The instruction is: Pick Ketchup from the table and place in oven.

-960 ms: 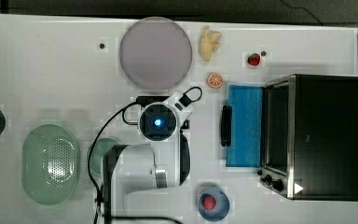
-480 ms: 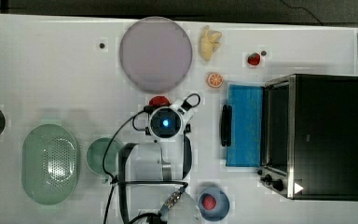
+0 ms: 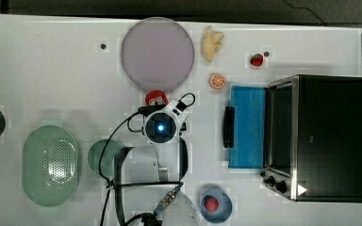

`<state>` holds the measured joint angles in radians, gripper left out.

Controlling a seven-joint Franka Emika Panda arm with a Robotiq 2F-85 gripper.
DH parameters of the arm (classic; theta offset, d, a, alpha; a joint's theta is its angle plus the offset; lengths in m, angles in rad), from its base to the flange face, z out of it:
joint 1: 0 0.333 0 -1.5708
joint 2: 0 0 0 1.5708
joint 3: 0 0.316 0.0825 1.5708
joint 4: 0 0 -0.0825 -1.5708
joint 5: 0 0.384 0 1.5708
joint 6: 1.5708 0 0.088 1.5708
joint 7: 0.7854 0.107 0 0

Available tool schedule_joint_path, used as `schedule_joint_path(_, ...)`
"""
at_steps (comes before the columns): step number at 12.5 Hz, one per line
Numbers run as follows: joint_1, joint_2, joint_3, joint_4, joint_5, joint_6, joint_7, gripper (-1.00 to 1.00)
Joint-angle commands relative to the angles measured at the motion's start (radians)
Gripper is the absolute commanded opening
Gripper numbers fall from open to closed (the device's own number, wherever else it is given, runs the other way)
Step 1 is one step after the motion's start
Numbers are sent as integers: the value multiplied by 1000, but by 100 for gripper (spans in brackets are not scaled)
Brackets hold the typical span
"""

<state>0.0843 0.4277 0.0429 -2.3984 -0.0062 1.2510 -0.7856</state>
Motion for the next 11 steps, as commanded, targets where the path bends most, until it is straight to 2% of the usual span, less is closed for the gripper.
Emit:
schedule_joint_path(1,-4,-50,-14,10,3,5,-35,21)
schedule_joint_path(3,-4,-131,-23,9,-1,-70,-28,21)
schedule_joint_path(7,-4,-374,-40,19,-36,-393,-23,21)
schedule_joint_path(9,-7,-467,-54,38,-119,-515,19,21)
schedule_joint_path(11,-11,-515,-65,55,-243,-597,132,21)
